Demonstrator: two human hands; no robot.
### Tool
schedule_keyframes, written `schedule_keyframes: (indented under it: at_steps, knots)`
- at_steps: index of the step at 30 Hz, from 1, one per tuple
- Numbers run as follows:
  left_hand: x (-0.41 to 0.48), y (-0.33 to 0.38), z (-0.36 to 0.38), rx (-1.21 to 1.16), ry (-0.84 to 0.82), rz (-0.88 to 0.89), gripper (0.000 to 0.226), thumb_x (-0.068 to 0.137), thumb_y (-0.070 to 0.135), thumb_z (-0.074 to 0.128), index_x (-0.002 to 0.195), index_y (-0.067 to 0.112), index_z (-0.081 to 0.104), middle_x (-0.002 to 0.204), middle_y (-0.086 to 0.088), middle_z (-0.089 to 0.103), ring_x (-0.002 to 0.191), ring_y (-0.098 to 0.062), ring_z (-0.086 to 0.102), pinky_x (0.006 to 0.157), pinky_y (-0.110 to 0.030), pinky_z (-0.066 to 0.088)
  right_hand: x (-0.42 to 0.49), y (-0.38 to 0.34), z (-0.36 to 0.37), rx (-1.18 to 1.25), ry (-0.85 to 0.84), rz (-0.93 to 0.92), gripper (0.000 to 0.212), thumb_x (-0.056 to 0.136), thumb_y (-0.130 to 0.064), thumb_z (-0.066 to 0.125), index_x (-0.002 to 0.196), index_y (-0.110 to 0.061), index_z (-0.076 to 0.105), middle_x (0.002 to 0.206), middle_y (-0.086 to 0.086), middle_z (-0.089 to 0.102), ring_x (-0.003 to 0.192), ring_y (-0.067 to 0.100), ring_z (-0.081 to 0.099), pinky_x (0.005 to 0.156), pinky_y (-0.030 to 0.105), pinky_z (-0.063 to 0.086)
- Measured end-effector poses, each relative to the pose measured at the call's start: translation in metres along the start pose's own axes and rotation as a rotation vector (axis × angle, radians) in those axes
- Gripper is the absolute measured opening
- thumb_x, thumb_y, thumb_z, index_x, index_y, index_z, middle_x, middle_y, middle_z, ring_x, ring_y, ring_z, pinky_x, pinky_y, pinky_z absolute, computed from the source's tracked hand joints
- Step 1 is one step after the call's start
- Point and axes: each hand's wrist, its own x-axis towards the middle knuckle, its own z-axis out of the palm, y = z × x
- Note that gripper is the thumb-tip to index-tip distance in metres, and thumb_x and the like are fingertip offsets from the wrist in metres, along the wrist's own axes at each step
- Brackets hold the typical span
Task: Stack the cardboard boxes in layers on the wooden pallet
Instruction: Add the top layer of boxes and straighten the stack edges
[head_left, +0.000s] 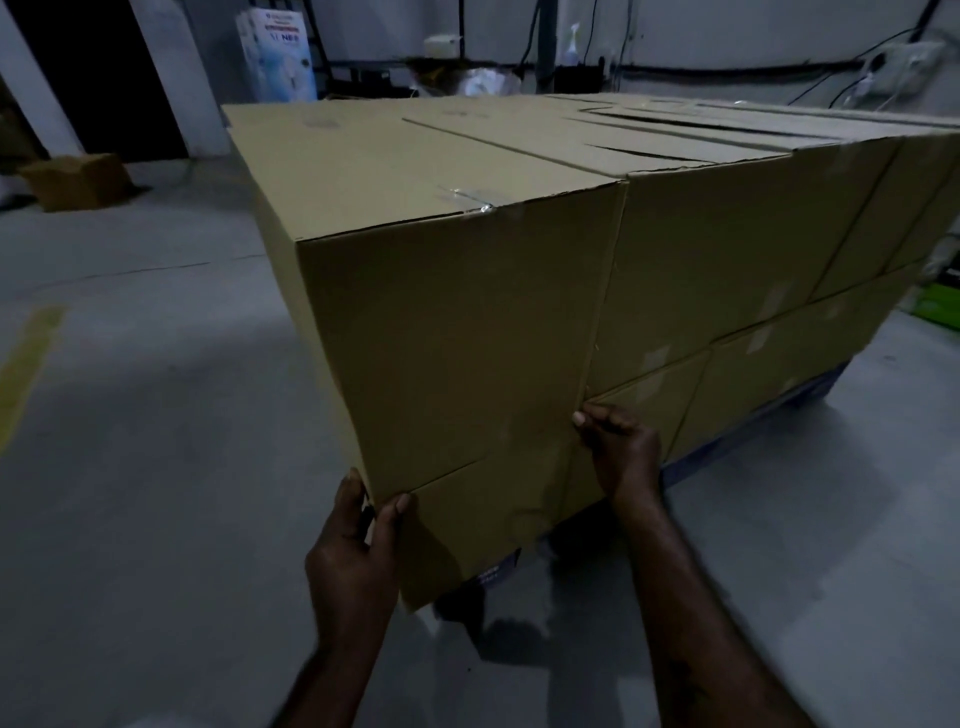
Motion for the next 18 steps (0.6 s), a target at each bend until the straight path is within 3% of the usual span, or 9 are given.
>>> schedule_keyframes:
  at_steps: [6,9,13,16,18]
  knots:
    - [-0.007,-0.001,-0.003,0.006,0.033,0.027,0.046,0.089,0.026,0.071,0.132,0.012,0.064,0.126,-0.005,0.068,0.115,-0.022,0.066,0.097,-0.046,0.054,0.002,0.002,0.003,0.100,0.013,0.144,0.018,0.078,-0.008,0.083,0.078,-0.026,0.077,0.093,0.001,0.074,0.100,0.027,0.068,0.095,0.046,0.055]
    - [-0.007,0.001,-0.002,-0.044,0.114,0.055,0.051,0.084,0.031,0.071,0.129,0.009,0.065,0.126,-0.006,0.068,0.112,-0.024,0.067,0.096,-0.048,0.054,0.001,-0.005,0.003,0.099,-0.002,0.199,0.015,0.083,-0.003,0.078,0.083,-0.017,0.073,0.089,0.002,0.071,0.095,0.024,0.065,0.094,0.041,0.053]
    - [-0.001,0.005,0.004,-0.123,0.118,0.044,0.051,0.084,0.016,0.078,0.132,0.006,0.062,0.127,-0.008,0.066,0.112,-0.027,0.065,0.096,-0.038,0.052,0.007,-0.013,-0.003,-0.005,-0.043,0.197,0.009,0.083,-0.009,0.078,0.083,-0.016,0.073,0.085,0.003,0.070,0.091,0.025,0.066,0.080,0.036,0.052]
    - [0.001,0.009,0.010,-0.194,0.125,0.027,0.057,0.084,0.034,0.077,0.132,0.009,0.060,0.128,-0.009,0.065,0.111,-0.026,0.066,0.095,-0.040,0.053,0.010,-0.021,-0.009,0.099,-0.060,0.297,0.016,0.096,0.001,0.059,0.108,0.008,0.067,0.078,0.004,0.073,0.074,0.015,0.071,0.058,0.021,0.053]
    - [0.000,0.010,0.013,-0.202,0.165,0.000,0.060,0.083,0.041,0.071,0.135,0.015,0.057,0.130,-0.005,0.063,0.115,-0.025,0.064,0.097,-0.050,0.052,0.008,-0.034,-0.012,0.155,-0.054,0.353,0.023,0.103,0.000,0.044,0.107,0.009,0.064,0.071,0.003,0.074,0.064,0.014,0.072,0.053,0.022,0.053]
